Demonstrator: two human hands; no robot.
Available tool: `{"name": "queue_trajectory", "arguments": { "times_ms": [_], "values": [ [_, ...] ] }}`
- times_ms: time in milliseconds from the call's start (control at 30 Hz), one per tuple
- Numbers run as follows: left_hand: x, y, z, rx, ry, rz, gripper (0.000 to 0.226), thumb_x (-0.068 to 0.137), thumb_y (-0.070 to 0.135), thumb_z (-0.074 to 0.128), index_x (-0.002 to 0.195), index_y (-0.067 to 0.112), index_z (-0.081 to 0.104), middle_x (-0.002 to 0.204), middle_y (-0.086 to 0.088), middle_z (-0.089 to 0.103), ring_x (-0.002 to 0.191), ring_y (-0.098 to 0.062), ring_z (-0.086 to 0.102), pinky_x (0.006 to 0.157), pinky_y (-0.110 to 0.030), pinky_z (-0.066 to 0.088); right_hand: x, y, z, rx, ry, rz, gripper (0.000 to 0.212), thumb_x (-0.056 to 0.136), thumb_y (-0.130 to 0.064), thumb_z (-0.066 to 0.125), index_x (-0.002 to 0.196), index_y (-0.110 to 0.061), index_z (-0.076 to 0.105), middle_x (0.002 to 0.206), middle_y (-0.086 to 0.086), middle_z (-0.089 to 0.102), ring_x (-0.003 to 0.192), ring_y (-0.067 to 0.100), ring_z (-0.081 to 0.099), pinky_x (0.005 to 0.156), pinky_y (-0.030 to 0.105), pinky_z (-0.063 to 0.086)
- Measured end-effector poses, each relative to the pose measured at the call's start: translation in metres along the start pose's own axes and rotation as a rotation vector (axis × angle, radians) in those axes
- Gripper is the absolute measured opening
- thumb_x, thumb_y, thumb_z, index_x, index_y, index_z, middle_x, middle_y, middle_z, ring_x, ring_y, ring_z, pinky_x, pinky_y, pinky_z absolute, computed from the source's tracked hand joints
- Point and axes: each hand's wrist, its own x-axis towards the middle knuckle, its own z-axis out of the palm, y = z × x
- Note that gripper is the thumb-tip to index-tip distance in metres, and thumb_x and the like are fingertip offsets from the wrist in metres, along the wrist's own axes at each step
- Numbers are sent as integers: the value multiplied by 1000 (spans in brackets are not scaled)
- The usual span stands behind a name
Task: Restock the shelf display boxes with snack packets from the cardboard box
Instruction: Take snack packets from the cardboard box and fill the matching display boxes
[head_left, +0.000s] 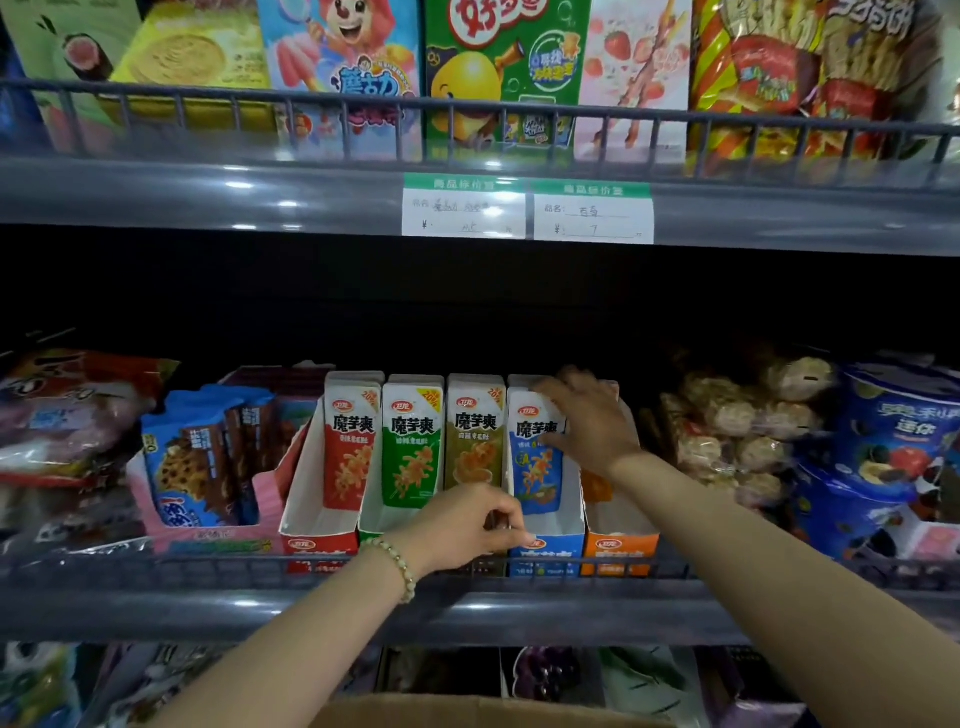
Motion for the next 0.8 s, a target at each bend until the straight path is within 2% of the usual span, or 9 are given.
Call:
{"name": "queue_trajectory", "arguments": {
  "times_ms": [100,200,300,400,500,633,733,800],
  "values": [
    [-2,3,1,12,23,4,18,88,39,62,85,22,67,76,15,55,68,1,48,68,-21,44,-4,-1,-1,-29,14,3,65,81,-31,70,138,-29,39,136,-1,38,127,18,31,102,28,27],
    [-8,6,4,47,78,-13,19,89,41,60,89,24,68,81,14,60,72,0,52,69,-21,46,-12,-3,-1,45,12,21,60,87,-33,64,140,-29,38,141,-4,36,131,17,31,105,27,27],
    [-19,12,5,182,132,-25,30,92,44,54,117,29,61,109,7,62,95,-10,57,80,-28,49,-27,-8,-5,76,34,22,57,91,-36,58,143,-31,35,150,-5,31,137,18,29,109,30,25],
    [-41,16,8,240,216,-17,47,94,42,52,138,30,42,135,6,48,122,-14,46,99,-32,42,-55,-19,-15,144,-44,-63,58,94,-38,52,147,-31,27,156,-6,21,144,14,16,115,31,16],
    [-69,14,11,283,286,7,47,94,46,48,138,32,39,136,11,43,126,-9,39,103,-30,37,-89,-34,-20,144,-143,-131,57,96,-44,45,147,-33,23,156,-8,19,145,13,13,117,32,17],
    [-108,0,20,348,327,-68,51,94,51,45,140,30,38,140,11,41,130,-9,37,107,-28,34,-130,-54,-15,249,-211,-143,58,95,-48,41,148,-36,21,156,-14,16,145,7,10,119,34,17],
    [-139,-11,37,335,320,-124,49,93,50,47,137,29,41,136,11,44,126,-8,40,103,-25,37,-164,-72,-4,326,-255,-118,57,95,-47,44,147,-37,24,156,-16,18,143,4,15,118,31,20],
    [-158,-20,51,286,287,-168,48,91,51,50,134,30,44,133,11,47,123,-6,43,103,-24,37,-189,-81,8,382,-288,-100,56,94,-45,47,146,-37,27,154,-16,22,141,5,22,115,30,28]
  ]
}}
